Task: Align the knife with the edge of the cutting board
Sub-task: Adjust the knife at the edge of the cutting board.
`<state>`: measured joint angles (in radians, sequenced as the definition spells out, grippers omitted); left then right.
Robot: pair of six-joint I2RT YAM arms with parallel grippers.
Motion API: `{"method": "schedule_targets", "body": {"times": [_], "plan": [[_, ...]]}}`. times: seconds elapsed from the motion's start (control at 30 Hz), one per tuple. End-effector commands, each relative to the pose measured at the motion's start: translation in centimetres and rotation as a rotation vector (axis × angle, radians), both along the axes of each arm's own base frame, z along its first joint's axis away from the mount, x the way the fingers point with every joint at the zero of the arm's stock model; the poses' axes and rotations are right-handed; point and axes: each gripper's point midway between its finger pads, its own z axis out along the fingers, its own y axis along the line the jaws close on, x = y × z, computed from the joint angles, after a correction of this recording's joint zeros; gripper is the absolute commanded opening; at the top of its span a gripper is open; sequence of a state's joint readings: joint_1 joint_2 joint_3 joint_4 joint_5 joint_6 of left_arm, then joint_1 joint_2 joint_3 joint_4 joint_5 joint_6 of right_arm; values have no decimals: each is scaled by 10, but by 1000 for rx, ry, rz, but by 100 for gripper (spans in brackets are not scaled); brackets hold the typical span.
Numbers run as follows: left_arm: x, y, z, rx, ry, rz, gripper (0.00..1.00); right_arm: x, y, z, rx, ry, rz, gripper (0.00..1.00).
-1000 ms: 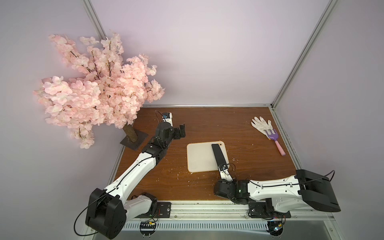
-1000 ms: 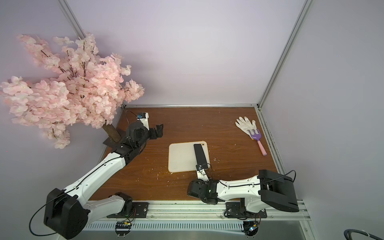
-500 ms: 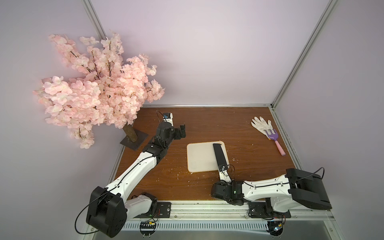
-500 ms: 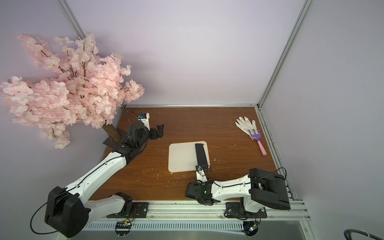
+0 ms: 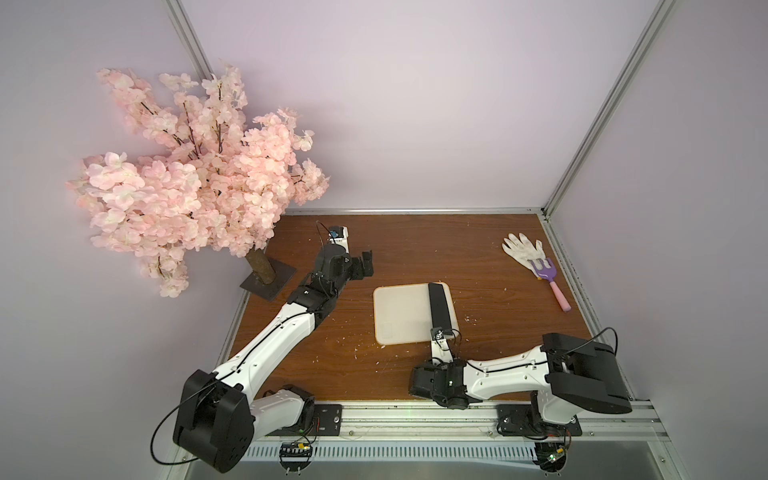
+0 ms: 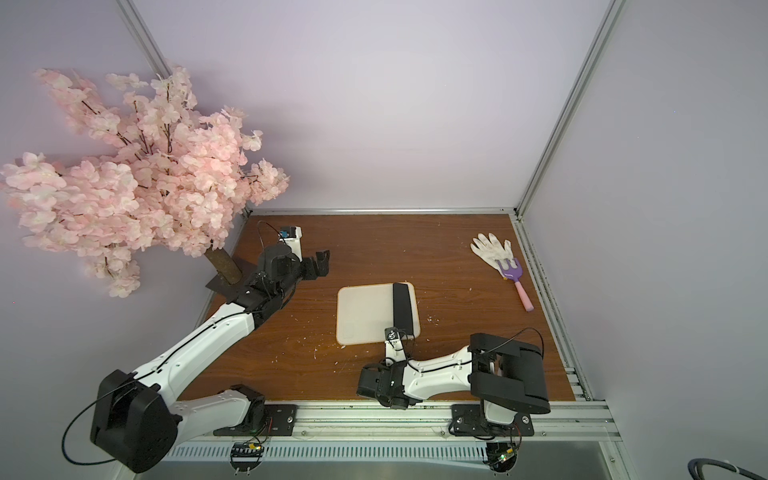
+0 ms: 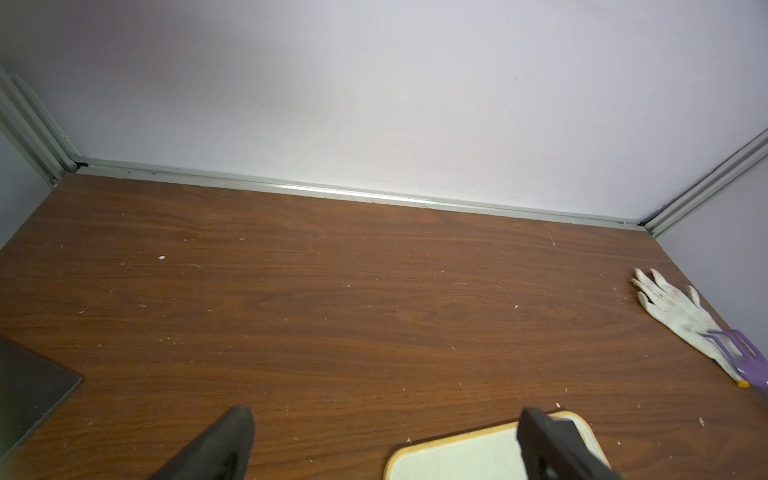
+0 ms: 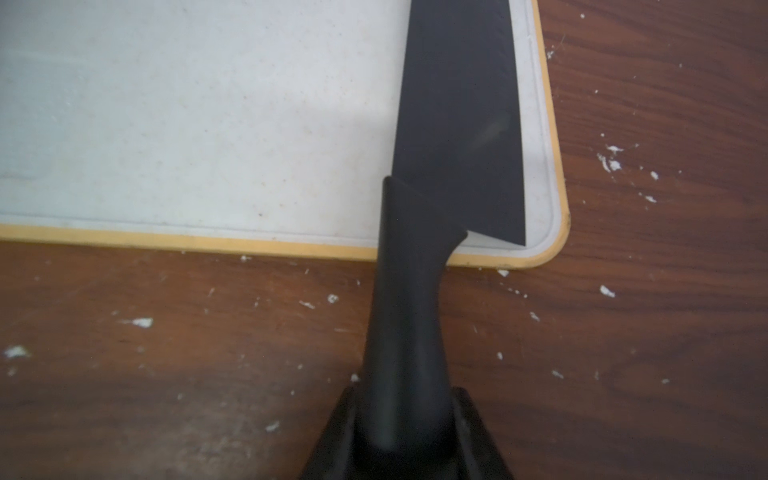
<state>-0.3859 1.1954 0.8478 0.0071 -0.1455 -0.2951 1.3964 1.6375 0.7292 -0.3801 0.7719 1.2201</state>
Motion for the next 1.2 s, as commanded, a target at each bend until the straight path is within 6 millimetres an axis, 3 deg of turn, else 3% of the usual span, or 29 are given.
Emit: {"method": "schedule_targets", "body": {"times": [0.0, 0.77, 1.17], "plan": [[0, -2, -1, 6, 8, 8, 100, 2, -13, -3, -45, -12, -43, 0], [2, -6, -9, 12, 33, -1, 100, 13, -7, -22, -50, 9, -69, 0], [2, -4, -11, 24, 38, 4, 100, 21, -16, -2, -177, -82, -35, 0]]}}
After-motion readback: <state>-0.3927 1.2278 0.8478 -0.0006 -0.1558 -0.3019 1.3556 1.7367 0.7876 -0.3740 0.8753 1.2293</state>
